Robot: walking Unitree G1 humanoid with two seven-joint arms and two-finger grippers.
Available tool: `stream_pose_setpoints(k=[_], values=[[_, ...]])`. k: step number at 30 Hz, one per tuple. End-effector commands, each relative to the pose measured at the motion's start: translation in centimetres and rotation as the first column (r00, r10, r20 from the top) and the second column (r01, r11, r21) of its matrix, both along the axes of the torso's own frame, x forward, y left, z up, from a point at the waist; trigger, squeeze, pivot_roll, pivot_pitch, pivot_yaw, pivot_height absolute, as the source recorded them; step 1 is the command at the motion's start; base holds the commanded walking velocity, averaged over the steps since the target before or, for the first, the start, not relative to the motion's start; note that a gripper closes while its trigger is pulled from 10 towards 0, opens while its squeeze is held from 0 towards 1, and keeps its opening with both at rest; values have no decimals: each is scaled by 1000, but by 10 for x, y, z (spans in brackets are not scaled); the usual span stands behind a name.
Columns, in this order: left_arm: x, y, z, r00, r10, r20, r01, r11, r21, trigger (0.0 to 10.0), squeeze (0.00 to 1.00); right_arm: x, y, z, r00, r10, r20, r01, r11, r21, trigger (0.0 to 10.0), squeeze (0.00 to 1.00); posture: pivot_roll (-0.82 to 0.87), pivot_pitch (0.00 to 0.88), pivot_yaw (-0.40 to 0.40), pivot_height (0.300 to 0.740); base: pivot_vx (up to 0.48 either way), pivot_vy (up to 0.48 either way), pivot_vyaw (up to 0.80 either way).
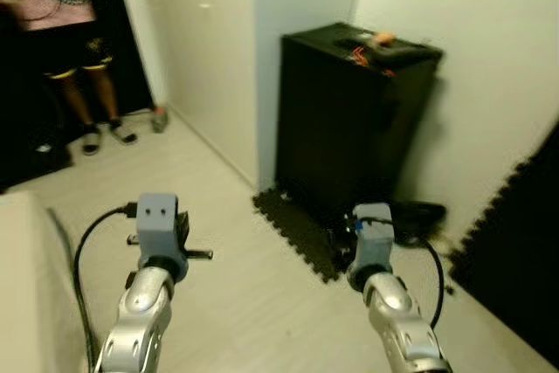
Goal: Clean up the room
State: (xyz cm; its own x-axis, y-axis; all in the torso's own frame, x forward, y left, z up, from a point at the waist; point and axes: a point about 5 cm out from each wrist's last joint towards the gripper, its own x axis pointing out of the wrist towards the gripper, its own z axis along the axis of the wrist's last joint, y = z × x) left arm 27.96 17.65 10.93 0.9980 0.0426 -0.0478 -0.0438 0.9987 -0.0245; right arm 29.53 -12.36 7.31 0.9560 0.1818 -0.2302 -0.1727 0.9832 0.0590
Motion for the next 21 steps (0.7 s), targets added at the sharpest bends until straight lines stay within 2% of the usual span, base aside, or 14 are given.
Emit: stream_pose_setpoints(k=[1, 7, 10, 20, 21], values=[[1, -4, 1, 1000, -20, 0, 20, 1000, -1, 10000, 0, 0, -10, 0, 1000, -29, 0, 29, 1000, -7, 10000, 0, -14, 21, 23, 740, 337, 0, 0], [2, -4, 1, 1000, -22, -1, 22, 1000, -1, 10000, 0, 0, -11, -1, 1000, -31, 0, 31, 999, -7, 10000, 0, -15, 22, 26, 740, 338, 0, 0], [2, -3, 1, 1000, -22, -2, 22, 1000, 0, 10000, 0, 0, -10, 0, 1000, -3, 7, 4, 999, -39, 10000, 0, -15, 23, 24, 740, 337, 0, 0], [2, -3, 1, 1000, -15, -3, 15, 1000, -3, 10000, 0, -1, -7, -1, 1000, 26, 5, -25, 998, -51, 10000, 0, -13, 24, 21, 740, 339, 0, 781], [1, -2, 1, 1000, -11, -5, 11, 1000, -4, 10000, 0, -1, -7, -1, 1000, 22, 4, -22, 999, -36, 10000, 0, -10, 26, 19, 740, 337, 0, 0]])
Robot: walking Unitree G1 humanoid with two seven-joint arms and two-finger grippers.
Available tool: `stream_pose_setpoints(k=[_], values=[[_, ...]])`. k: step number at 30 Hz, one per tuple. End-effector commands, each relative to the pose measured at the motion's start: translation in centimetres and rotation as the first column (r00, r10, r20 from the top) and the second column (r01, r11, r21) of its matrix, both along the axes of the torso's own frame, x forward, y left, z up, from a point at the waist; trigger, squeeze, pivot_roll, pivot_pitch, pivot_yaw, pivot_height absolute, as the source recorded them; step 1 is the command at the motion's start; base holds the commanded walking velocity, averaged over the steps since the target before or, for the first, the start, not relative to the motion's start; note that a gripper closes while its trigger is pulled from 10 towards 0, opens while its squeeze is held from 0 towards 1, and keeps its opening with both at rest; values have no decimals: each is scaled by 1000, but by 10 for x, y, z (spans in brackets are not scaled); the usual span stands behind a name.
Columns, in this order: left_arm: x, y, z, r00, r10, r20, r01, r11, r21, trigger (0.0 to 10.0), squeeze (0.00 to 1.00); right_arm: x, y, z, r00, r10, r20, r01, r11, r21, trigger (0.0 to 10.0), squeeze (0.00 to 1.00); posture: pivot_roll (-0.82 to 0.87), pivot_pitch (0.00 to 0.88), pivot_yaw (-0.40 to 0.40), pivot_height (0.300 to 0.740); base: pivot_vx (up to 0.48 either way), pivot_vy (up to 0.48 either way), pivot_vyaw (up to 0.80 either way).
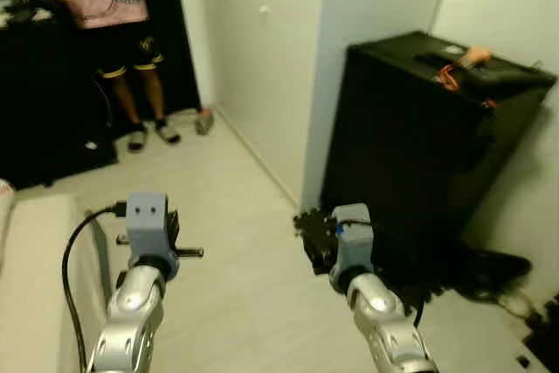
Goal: Clean up the room
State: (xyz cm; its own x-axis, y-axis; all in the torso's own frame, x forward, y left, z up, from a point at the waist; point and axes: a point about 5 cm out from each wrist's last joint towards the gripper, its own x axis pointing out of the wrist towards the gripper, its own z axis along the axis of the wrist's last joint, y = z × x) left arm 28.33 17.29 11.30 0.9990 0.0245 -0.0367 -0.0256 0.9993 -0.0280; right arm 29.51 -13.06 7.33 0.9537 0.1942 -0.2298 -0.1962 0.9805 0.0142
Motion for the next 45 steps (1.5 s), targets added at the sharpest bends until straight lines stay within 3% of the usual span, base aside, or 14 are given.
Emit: stream_pose_setpoints(k=[1, 45], values=[[-3, 1, -3, 1000, 7, -16, -7, 1000, 0, 10000, 0, 0, 0, -1, 1000, -2, -5, 2, 1000, 8, 10000, 0, -10, 26, 19, 740, 337, 0, 0], [-5, 3, -3, 1000, 7, -19, -7, 1000, -7, 10000, 0, -3, 3, -3, 1000, 13, -14, -13, 1000, 14, 10000, 0, -9, 33, 17, 740, 342, 0, 0]])
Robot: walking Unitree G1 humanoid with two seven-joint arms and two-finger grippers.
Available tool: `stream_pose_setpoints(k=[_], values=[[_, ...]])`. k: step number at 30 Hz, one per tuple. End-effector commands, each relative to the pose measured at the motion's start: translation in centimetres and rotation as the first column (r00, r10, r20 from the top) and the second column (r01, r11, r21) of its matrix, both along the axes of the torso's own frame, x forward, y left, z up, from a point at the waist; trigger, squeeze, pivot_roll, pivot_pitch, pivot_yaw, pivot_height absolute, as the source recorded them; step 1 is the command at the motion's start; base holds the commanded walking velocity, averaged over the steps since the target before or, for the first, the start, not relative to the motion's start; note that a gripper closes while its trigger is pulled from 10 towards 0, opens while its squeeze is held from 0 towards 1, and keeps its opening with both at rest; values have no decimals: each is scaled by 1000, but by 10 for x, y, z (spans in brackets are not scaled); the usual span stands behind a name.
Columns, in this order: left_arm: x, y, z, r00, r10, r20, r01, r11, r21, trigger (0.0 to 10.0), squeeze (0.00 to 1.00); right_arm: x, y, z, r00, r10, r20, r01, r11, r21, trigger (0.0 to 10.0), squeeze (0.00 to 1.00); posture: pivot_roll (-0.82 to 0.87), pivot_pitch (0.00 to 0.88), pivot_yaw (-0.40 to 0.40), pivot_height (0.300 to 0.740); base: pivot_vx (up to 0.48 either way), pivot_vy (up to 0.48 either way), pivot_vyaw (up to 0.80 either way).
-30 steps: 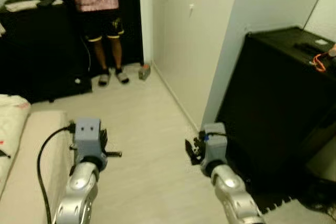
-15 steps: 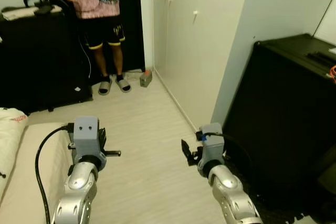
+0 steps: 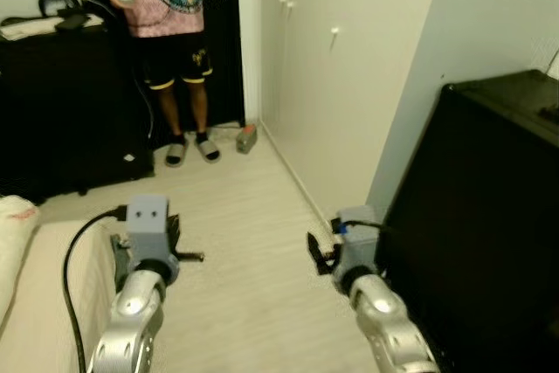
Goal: Clean up the room
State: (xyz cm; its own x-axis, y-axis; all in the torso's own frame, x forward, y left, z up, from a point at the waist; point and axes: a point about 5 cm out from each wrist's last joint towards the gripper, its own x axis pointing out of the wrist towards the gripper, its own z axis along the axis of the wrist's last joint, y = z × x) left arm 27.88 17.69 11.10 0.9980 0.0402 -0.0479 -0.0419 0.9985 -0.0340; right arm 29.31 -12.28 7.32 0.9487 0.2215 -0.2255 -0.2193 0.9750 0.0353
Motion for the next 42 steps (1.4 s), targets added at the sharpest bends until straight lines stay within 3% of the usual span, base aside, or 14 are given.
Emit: stream_pose_setpoints(k=[1, 16, 42], values=[[0, -1, -1, 1000, -9, -8, 9, 1000, -1, 10000, 0, -1, -5, -3, 1000, -10, -15, 10, 1000, -9, 10000, 0, -9, 33, 17, 740, 349, 0, 0], [0, -1, -1, 1000, -13, -14, 13, 1000, 0, 10000, 0, -2, -3, -3, 1000, -6, -17, 6, 1000, -5, 10000, 0, -9, 34, 19, 740, 347, 0, 0], [1, -1, -4, 1000, 8, -30, -8, 1000, -1, 10000, 0, 0, -3, -2, 1000, -4, -19, 4, 1000, -6, 10000, 0, -10, 34, 21, 740, 0, 0, 0]])
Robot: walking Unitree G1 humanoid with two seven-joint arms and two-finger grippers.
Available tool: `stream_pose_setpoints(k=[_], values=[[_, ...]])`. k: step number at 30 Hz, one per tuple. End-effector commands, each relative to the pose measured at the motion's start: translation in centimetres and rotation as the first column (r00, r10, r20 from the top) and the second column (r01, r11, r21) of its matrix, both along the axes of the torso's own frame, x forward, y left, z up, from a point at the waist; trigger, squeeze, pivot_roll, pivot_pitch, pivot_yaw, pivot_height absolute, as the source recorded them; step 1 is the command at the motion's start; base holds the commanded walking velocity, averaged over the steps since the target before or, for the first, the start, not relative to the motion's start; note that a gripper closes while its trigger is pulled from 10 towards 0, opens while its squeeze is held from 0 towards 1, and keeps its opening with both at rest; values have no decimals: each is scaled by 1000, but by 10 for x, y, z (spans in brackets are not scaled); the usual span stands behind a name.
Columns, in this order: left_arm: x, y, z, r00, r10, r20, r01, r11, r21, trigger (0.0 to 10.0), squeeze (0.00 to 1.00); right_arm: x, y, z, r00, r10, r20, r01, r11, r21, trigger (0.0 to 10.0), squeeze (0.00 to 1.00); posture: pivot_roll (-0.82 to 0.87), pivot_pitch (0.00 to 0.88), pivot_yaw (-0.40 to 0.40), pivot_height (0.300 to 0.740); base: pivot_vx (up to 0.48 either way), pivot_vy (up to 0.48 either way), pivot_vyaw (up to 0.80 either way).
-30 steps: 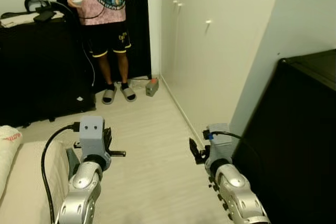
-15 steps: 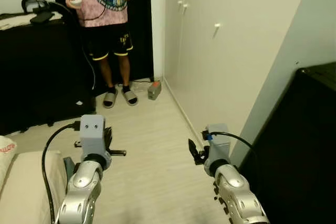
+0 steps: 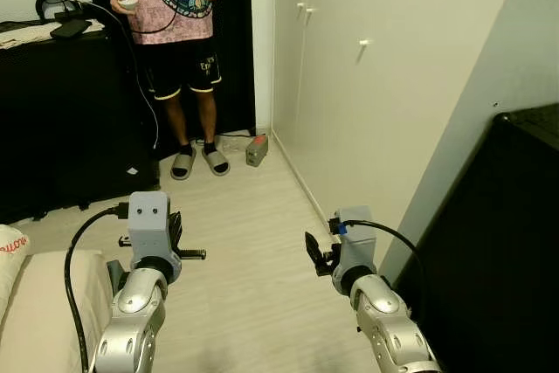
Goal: Clean up the room
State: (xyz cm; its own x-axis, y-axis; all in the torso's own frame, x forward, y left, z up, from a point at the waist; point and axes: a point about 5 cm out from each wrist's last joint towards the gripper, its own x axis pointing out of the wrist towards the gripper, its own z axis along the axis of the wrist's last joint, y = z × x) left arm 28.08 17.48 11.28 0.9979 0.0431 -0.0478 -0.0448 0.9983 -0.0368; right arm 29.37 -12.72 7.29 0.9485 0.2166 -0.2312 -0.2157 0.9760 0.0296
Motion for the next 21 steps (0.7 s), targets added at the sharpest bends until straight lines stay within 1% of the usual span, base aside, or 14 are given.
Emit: stream_pose_setpoints(k=[1, 4, 12, 16, 21], values=[[-1, 1, -6, 1000, 7, -30, -7, 1000, -1, 10000, 0, -1, 1, -2, 1000, -2, -15, 2, 1000, 0, 10000, 0, -11, 34, 19, 740, 0, 0, 0], [-1, 2, -6, 999, 18, -34, -18, 1000, 10, 10000, 0, 0, 0, -3, 1000, -7, -18, 7, 1000, -3, 10000, 0, -14, 36, 20, 740, 0, 0, 0], [-1, 2, -6, 999, 16, -31, -16, 1000, 5, 10000, 0, -1, -2, -4, 999, -17, -27, 17, 1000, -17, 10000, 0, -15, 37, 20, 740, 0, 0, 0], [-1, 1, -6, 999, 9, -34, -9, 1000, 6, 10000, 0, -2, -3, -5, 1000, -8, -26, 7, 999, -39, 10000, 0, -16, 36, 23, 740, 0, 0, 0], [-1, 1, -6, 999, 4, -35, -4, 1000, 6, 10000, 0, -2, 0, -4, 1000, 11, -22, -12, 999, -41, 10000, 0, -16, 34, 24, 740, 0, 0, 0]])
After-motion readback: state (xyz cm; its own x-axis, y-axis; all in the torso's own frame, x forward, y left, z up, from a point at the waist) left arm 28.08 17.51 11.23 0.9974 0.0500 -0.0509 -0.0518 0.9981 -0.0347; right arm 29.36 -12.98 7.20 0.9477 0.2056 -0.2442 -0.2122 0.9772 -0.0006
